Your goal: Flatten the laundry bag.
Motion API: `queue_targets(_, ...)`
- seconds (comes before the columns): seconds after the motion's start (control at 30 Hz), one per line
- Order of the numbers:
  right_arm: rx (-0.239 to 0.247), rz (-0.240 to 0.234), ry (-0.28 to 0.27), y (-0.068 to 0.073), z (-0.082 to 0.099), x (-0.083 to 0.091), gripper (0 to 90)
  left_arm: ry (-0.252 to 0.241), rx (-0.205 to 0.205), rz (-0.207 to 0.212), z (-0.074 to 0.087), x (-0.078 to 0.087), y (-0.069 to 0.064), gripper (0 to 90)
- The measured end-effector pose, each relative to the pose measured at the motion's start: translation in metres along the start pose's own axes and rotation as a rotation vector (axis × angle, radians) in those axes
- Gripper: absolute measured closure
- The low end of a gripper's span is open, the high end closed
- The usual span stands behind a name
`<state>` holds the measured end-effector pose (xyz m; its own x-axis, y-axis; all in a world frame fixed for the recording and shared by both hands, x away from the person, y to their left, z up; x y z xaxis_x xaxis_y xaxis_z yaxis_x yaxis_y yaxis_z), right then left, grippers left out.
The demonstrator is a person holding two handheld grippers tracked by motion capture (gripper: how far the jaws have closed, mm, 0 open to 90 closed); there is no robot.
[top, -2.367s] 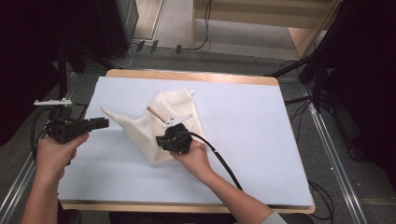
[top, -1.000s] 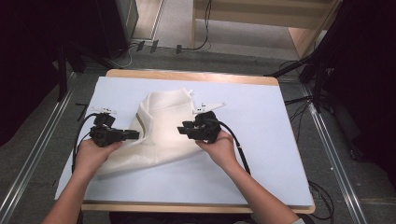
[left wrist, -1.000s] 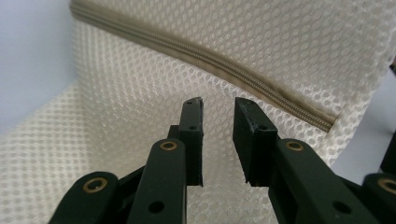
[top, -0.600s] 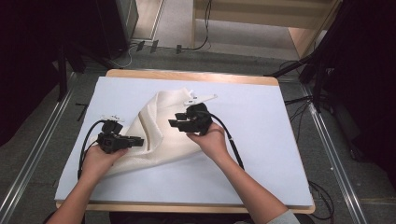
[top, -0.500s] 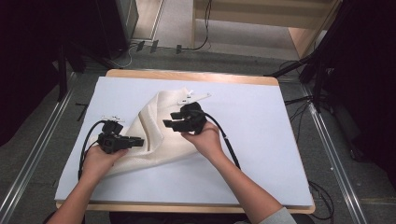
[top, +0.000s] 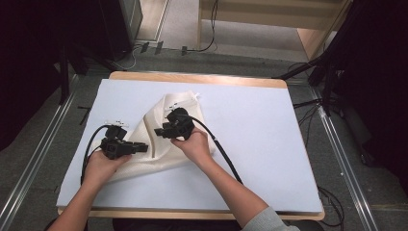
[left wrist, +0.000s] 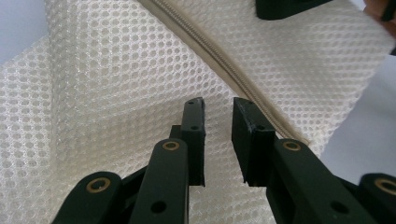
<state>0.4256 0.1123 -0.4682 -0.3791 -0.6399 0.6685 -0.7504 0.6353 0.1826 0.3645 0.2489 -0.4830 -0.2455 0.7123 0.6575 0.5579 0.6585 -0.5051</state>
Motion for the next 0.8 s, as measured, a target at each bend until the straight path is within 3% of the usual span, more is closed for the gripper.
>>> queue_targets(0.07, 0.002, -0.002, 0.009, 0.000, 0.001, 0.001, 82.5, -0.006, -0.008, -0.003, -0.003, 0.007, -0.002, 75.3)
queue_targets(0.13, 0.026, -0.012, 0.012, 0.003, 0.001, 0.007, 84.1, -0.013, -0.048, -0.046, -0.008, 0.022, -0.001, 74.6)
queue_targets(0.27, 0.056, -0.015, 0.013, 0.008, 0.005, 0.019, 84.1, -0.092, -0.027, -0.057, -0.021, 0.048, 0.006, 74.4)
queue_targets(0.37, 0.066, -0.021, 0.010, 0.009, 0.012, 0.028, 83.9, -0.096, -0.024, -0.102, -0.025, 0.055, 0.018, 73.7)
queue_targets(0.5, 0.066, -0.031, 0.000, 0.009, 0.018, 0.039, 83.7, -0.082, -0.024, -0.130, -0.026, 0.051, 0.029, 69.1)
queue_targets(0.57, 0.065, -0.035, -0.007, 0.009, 0.021, 0.045, 83.7, -0.056, -0.035, -0.159, -0.026, 0.042, 0.043, 66.2)
queue_targets(0.6, 0.066, -0.035, -0.008, 0.009, 0.022, 0.048, 83.6, -0.045, -0.031, -0.158, -0.027, 0.037, 0.050, 65.8)
queue_targets(0.8, 0.065, -0.038, -0.016, 0.009, 0.028, 0.057, 83.1, -0.020, -0.028, -0.147, -0.032, 0.017, 0.063, 57.3)
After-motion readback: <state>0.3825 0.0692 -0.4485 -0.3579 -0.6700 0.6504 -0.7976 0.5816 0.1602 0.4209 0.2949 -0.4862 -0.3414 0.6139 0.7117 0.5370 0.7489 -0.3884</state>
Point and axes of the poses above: each handheld gripper's, and its own axes: x roughly backward along the jaws, z roughly out of its underside, y roughly to its left, the point moved 7 cm from there along -x, roughly forward along the jaws, and after that the axes turned 9 degrees about z, right-handed, at the moved point
